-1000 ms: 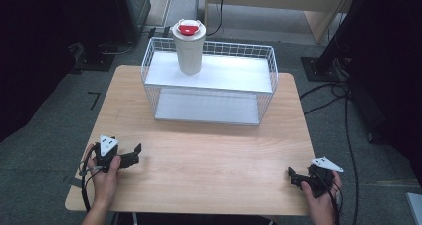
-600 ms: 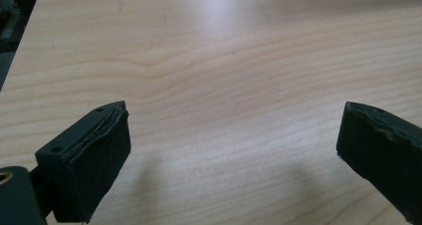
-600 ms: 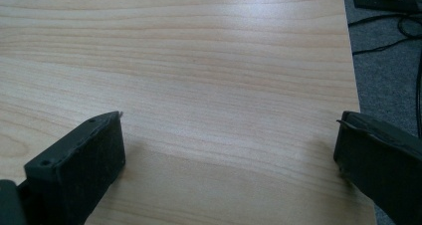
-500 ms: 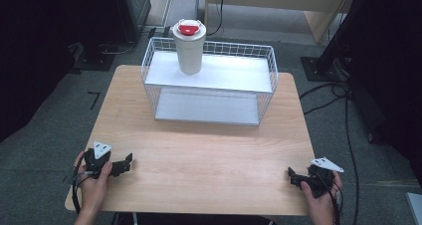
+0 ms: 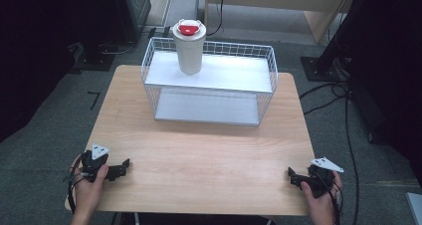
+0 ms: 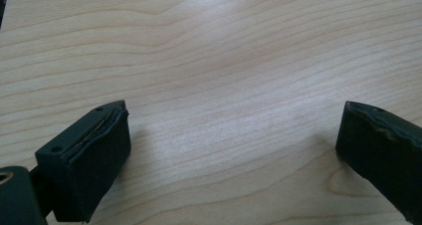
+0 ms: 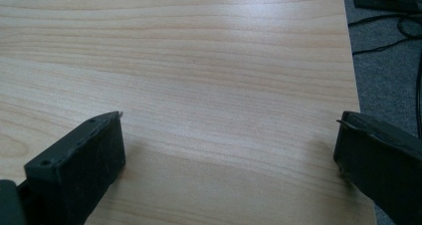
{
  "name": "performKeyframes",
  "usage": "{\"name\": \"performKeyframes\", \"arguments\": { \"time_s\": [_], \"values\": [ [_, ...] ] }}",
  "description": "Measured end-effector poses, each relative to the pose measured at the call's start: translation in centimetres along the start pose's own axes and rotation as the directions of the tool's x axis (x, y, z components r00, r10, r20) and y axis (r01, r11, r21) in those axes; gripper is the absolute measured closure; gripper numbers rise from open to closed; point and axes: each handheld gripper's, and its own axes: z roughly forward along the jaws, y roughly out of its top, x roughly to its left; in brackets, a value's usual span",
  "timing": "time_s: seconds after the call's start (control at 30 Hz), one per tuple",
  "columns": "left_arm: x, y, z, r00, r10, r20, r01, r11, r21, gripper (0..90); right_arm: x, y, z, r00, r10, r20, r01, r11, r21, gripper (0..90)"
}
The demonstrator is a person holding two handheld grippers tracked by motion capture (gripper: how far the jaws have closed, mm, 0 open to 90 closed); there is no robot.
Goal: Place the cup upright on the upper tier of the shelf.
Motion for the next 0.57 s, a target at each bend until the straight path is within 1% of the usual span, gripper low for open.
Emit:
{"name": "performKeyframes", "arguments": {
  "time_s": [0.3,0.33,0.4,0.47,0.53,0.57],
  "values": [
    [-0.2,-0.1,-0.1,1.0000,-0.005,-0.003,0.005,1.0000,0.002,1.3,0.0,0.0,0.0,1.0000,0.000,0.000,0.000,1.000,0.000,0.0],
    [-0.3,-0.1,-0.1,1.0000,-0.007,-0.005,0.007,1.0000,0.002,1.3,-0.1,0.0,0.0,1.0000,-0.005,-0.003,0.005,1.000,0.001,0.0],
    [-0.5,-0.1,-0.1,0.9998,-0.015,-0.013,0.015,0.9999,0.000,1.3,-0.2,-0.1,-0.1,1.0000,-0.003,-0.003,0.003,1.000,-0.001,0.0],
    [-0.7,-0.1,-0.1,0.9992,-0.030,-0.026,0.030,0.9995,0.001,1.3,-0.2,-0.1,-0.1,1.0000,-0.003,-0.001,0.003,1.000,-0.001,0.0],
    [-1.2,-0.1,-0.1,0.9972,-0.056,-0.050,0.056,0.9984,-0.003,1.3,-0.2,-0.1,-0.1,1.0000,-0.003,-0.001,0.003,1.000,-0.001,0.0],
    [-1.2,-0.1,-0.1,0.9972,-0.056,-0.050,0.056,0.9984,-0.003,1.3,-0.2,-0.1,-0.1,1.0000,-0.003,-0.001,0.003,1.000,-0.001,0.0]
  ]
}}
